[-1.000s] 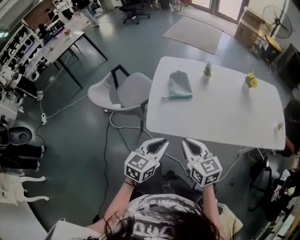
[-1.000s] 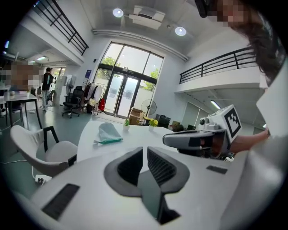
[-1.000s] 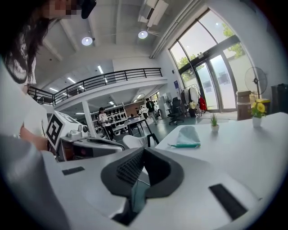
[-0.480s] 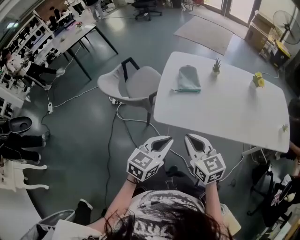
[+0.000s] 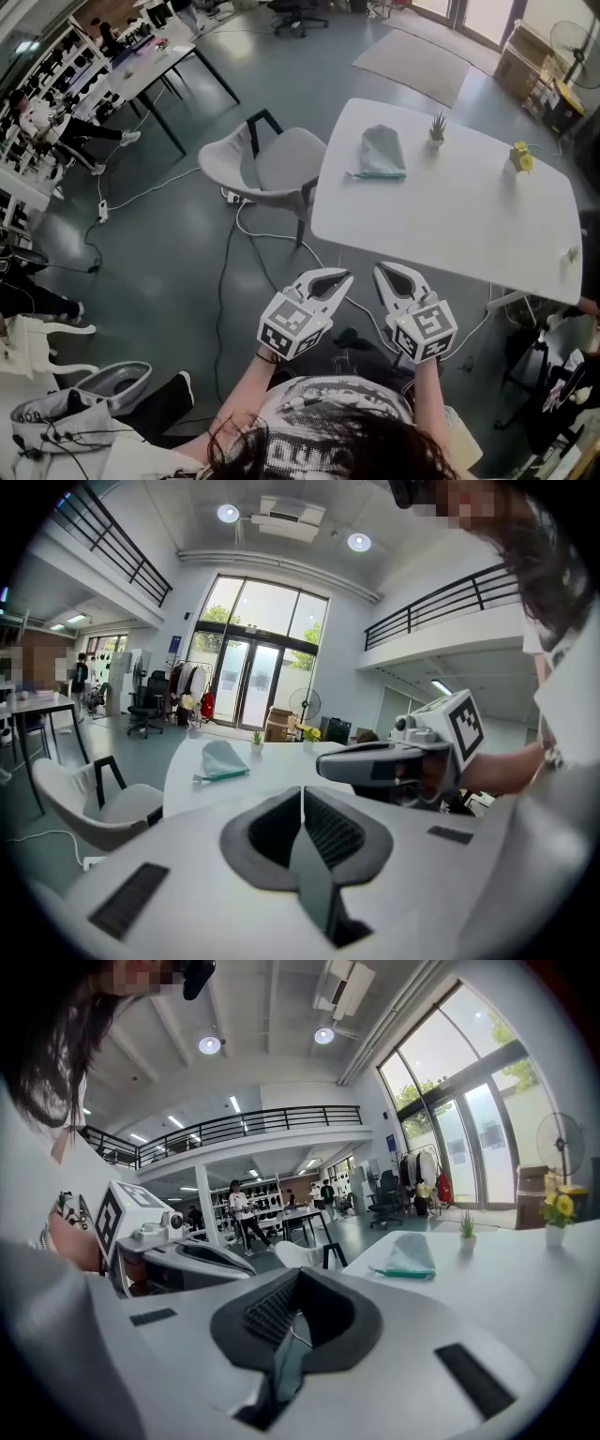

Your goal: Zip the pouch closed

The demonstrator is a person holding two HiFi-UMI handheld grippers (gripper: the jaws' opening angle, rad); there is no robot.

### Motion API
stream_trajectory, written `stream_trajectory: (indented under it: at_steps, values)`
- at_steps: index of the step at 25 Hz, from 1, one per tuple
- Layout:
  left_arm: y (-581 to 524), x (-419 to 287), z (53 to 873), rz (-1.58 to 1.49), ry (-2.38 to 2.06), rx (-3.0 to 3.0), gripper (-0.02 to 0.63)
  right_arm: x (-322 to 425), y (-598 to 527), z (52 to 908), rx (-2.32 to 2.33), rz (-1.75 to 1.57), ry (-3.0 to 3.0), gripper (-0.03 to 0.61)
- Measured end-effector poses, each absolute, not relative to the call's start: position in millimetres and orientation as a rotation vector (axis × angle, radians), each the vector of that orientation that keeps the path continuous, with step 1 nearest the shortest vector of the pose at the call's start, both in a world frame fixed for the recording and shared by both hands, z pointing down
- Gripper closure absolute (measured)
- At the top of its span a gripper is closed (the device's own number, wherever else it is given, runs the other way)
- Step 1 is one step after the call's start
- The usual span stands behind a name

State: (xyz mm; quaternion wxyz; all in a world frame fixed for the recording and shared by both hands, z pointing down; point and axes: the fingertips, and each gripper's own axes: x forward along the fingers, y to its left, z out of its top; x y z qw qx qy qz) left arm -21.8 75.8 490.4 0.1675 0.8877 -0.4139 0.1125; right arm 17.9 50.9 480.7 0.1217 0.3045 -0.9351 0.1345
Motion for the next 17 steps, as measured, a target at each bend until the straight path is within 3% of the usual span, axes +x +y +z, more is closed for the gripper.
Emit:
stream_trajectory:
  at_steps: [17]
  values:
    - [77.9,-1.1,486.2,0.361,-1.116,2.574,0.594,25.8,51.6,479.0,0.897,0.424,-2.727,0.589]
